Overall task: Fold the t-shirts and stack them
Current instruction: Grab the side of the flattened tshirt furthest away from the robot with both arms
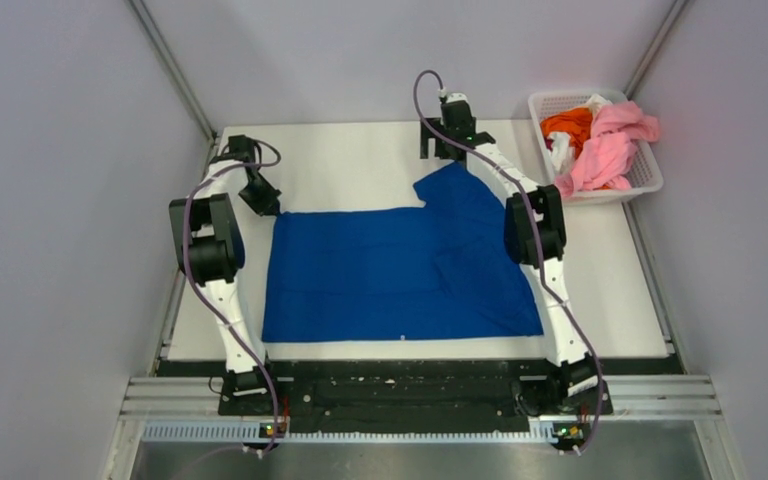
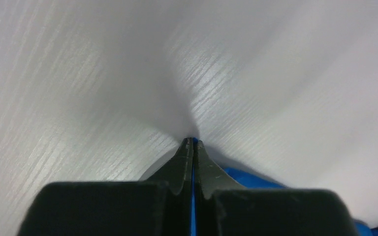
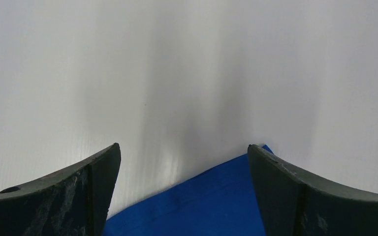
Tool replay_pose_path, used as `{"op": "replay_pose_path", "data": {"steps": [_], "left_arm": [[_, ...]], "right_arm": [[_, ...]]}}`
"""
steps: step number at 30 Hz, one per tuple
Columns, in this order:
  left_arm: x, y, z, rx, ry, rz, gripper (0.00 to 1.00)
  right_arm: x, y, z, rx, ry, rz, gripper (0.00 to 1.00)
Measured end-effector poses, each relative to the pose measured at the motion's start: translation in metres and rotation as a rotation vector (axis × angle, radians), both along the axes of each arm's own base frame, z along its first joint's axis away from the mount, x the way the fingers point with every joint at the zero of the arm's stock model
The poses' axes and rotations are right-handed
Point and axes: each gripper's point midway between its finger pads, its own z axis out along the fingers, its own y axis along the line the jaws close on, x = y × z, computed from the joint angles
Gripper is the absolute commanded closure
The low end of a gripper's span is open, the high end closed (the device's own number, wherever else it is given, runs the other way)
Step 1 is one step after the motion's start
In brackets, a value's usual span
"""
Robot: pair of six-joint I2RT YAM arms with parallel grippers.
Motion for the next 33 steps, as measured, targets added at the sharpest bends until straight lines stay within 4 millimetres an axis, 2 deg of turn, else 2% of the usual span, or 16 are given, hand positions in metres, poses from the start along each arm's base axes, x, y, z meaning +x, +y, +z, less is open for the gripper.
{"op": "replay_pose_path", "data": {"steps": [5,8,11,16,21,23,27,33], "left_arm": [[0.0,-0.005,-0.001,-0.016,-0.011,-0.044,1.0],[-0.001,-0.006,0.0,-0.015,-0.023,-0.06,1.0],[-0.003,-0.007,0.0,-0.014,-0.026,-0.073,1.0],[-0.002,-0.006,0.001,-0.006,-0.034,-0.09,1.0],[0.0,-0.005,0.002,0.004,-0.038,-0.098,1.0],[0.002,-0.004,0.005,0.011,-0.045,-0.103,1.0],[0.013,-0.002,0.012,0.021,-0.073,-0.114,1.0],[0.019,-0.001,0.015,0.028,-0.086,-0.131,1.0]], "right_arm": [[-0.001,-0.001,-0.027,-0.017,0.039,0.0,0.03],[-0.002,-0.006,-0.043,-0.047,0.06,-0.012,0.09],[-0.004,-0.009,-0.045,-0.066,0.068,-0.019,0.19],[-0.008,-0.017,-0.048,-0.088,0.073,-0.045,0.28],[-0.022,-0.031,-0.049,-0.111,0.092,-0.101,0.39],[-0.027,-0.035,-0.049,-0.117,0.1,-0.119,0.48],[-0.03,-0.039,-0.049,-0.118,0.1,-0.145,0.78],[-0.027,-0.043,-0.047,-0.126,0.087,-0.174,1.0]]}}
